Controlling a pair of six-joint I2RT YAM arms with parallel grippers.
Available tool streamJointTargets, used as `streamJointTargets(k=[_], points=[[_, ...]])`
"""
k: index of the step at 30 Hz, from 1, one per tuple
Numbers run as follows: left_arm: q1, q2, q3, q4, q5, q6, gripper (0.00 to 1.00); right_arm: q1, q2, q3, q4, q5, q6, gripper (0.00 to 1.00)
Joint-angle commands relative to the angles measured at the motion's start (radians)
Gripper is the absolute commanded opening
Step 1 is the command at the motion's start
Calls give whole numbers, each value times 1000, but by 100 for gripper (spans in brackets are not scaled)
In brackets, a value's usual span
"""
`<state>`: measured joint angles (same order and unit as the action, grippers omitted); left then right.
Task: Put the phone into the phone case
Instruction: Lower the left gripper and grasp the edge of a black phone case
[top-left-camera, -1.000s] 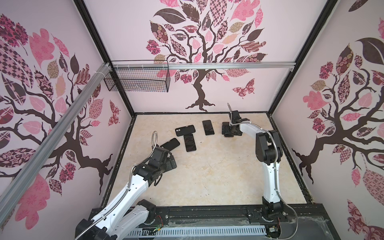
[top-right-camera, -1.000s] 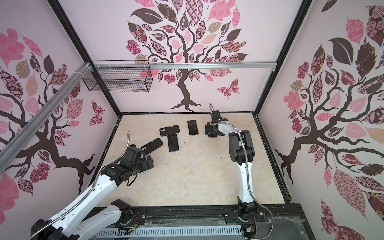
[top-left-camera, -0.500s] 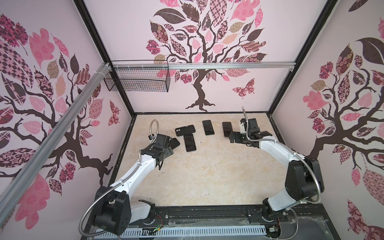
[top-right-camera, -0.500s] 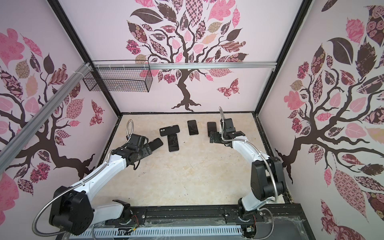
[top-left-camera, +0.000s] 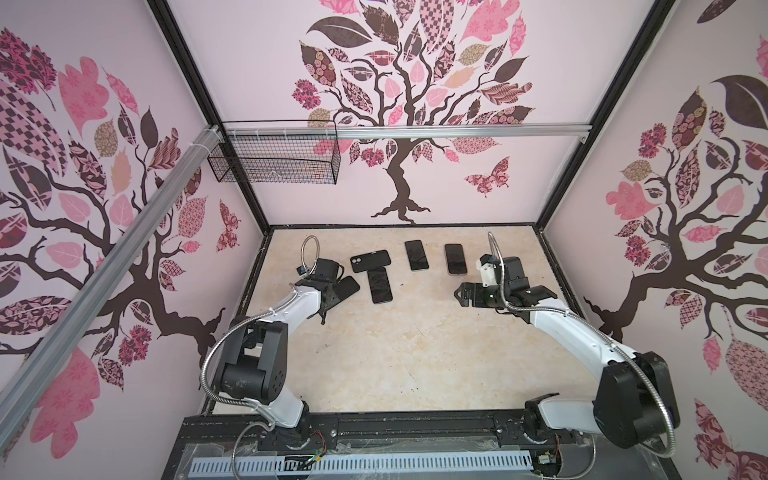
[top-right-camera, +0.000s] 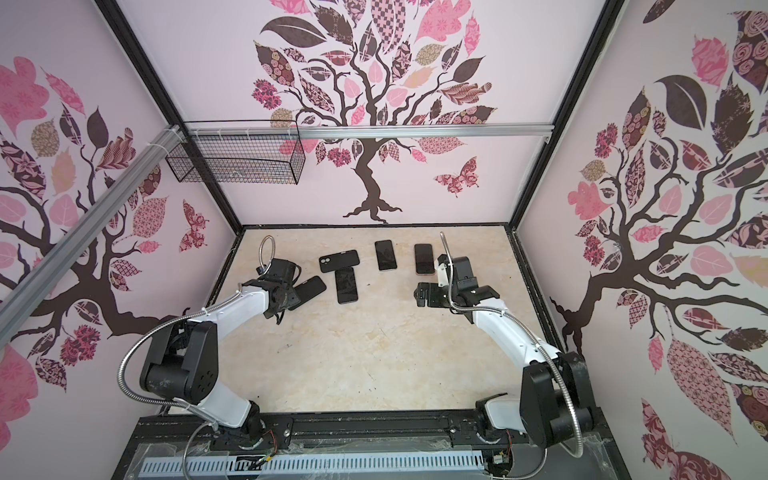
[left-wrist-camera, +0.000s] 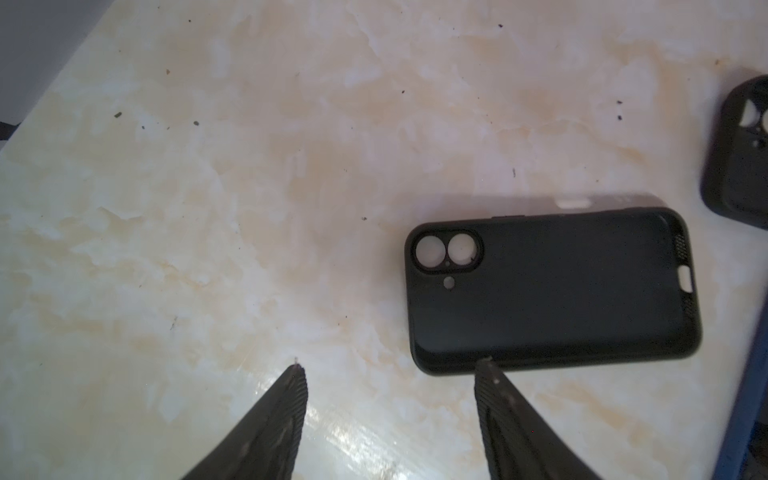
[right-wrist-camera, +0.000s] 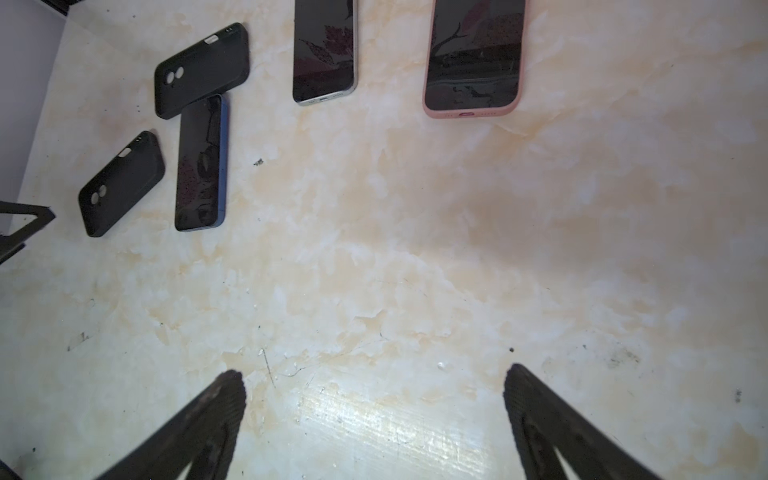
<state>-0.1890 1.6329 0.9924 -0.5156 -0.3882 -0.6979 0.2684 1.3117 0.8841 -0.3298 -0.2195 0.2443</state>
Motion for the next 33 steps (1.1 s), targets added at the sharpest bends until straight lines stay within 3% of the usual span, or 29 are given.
streamJointTargets(k=[1, 6, 14, 18, 21, 25, 33], points=[[19, 45, 70, 29, -2, 16, 66, 13, -58, -3, 15, -33, 4, 100], [37, 116, 100, 47, 39, 18, 50, 15, -69, -15, 23, -34, 7, 100], [43, 200, 125, 53, 41, 23, 45, 17, -54, -25, 37, -41, 22, 100], [53, 226, 119, 57, 56, 15, 30, 17, -53, -24, 34, -28, 26, 100], [58, 230, 113, 56, 59, 2, 26, 19, -45, -22, 32, -19, 26, 100], [60, 228, 107, 55, 65, 6, 9, 20, -33, -18, 30, -20, 25, 100], [61, 193, 81, 50, 81, 6, 0, 21, -34, -16, 25, -22, 14, 100]])
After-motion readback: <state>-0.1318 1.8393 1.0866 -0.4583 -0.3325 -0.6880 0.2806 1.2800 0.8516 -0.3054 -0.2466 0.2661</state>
